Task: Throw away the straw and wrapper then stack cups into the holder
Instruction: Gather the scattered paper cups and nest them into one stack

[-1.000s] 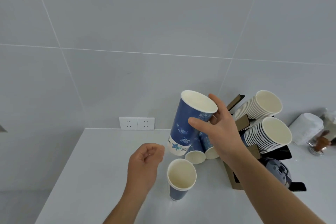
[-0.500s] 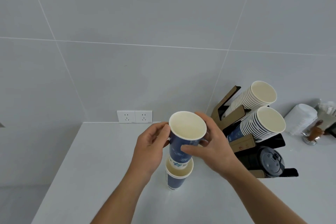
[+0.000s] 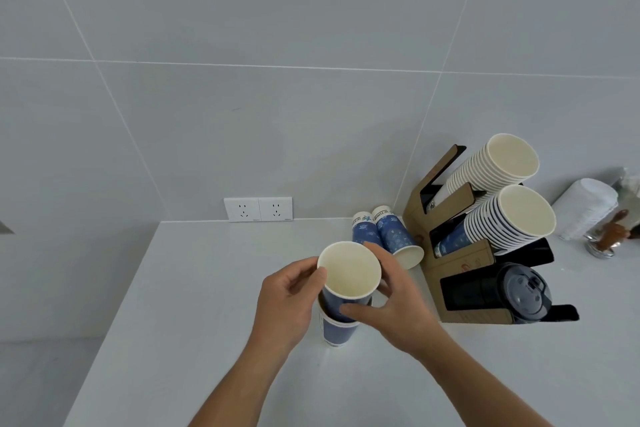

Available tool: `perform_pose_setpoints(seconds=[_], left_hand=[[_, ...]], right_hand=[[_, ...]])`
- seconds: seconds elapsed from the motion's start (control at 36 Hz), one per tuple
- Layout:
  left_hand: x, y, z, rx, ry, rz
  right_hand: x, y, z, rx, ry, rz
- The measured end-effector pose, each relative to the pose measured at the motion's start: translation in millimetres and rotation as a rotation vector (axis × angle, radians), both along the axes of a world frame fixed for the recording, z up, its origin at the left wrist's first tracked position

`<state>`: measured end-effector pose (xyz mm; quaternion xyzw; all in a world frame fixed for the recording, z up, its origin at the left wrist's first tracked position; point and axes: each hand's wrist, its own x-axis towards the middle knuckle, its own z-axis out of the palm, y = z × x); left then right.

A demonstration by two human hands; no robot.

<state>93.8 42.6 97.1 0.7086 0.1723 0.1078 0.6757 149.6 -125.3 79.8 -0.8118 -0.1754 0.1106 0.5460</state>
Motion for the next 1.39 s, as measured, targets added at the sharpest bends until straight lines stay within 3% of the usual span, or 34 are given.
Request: perform_pose_setpoints(seconds=[0.31, 0.42, 0.64, 1.39], left_hand=[[-2, -4, -35, 0.03, 0.118, -0.006], [-5, -4, -43, 0.024, 0.137, 0.003], [-12, -12, -54, 0.086, 0.118, 0.019], [-7, -11, -58, 0.119, 0.131, 0.041]], right_hand=[[-4, -6, -40, -0.108, 0.112, -0.001], [-9, -7, -43, -0.074, 0.159, 0.041], [-15, -9, -63, 0.107, 0.276, -0.082], [-3, -6, -45, 0.102, 0.385, -0.109]])
